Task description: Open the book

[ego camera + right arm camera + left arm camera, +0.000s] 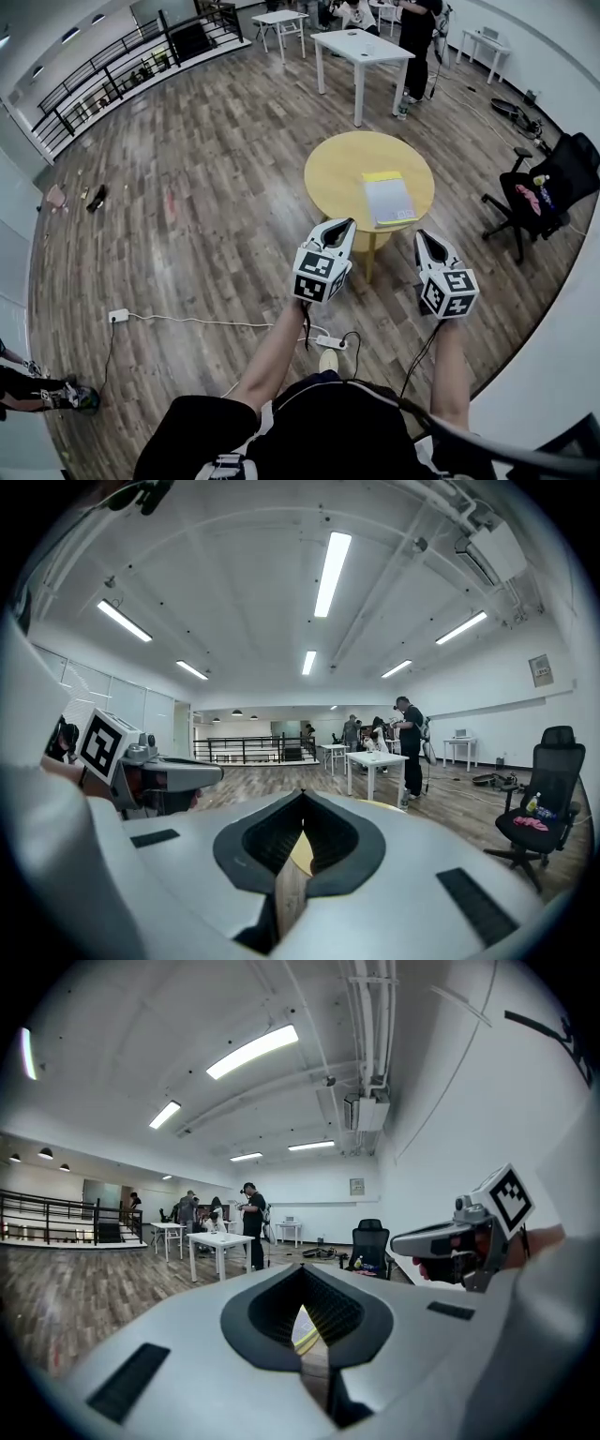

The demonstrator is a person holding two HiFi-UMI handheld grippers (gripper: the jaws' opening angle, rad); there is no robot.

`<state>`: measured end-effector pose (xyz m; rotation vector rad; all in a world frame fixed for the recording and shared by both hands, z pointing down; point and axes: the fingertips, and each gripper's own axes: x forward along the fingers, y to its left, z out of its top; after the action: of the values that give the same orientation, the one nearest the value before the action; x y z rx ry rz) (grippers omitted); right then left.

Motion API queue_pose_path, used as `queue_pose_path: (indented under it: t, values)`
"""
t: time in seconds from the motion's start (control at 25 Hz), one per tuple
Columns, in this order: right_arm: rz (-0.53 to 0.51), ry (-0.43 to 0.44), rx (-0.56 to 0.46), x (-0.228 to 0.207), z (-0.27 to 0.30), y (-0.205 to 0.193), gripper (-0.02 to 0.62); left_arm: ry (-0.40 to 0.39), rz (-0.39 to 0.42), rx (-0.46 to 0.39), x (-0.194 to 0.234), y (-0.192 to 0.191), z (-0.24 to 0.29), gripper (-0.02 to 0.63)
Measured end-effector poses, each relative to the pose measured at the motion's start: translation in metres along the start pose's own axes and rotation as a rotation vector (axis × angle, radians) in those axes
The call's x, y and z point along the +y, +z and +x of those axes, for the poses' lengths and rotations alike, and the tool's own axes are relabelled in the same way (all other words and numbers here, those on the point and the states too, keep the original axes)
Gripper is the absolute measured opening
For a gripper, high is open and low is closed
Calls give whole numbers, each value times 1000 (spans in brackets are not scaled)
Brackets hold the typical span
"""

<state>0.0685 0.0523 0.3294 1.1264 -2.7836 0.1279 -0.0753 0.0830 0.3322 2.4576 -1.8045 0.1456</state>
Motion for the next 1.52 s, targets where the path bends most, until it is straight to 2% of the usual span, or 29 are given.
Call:
queue_pose_path:
  t: [0.12,0.4,0.96,1.24,1.52]
  values:
    - [1,-1,11,-6,27,0,6,8,-22,10,25,-3,20,-2]
    - [11,5,50,-29,75,-13,6,12,-34,31,52,-13,58,-2]
    - [29,105,132,-97,190,-38,5,112,-96,79,114,-37,159,-2]
    - [69,142,211,-120,225,-74,5,135,-139,149,127,-70,197,-2]
    - [120,153,272,-128,237,-110,5,153,-198,222,129,-113,205,-2]
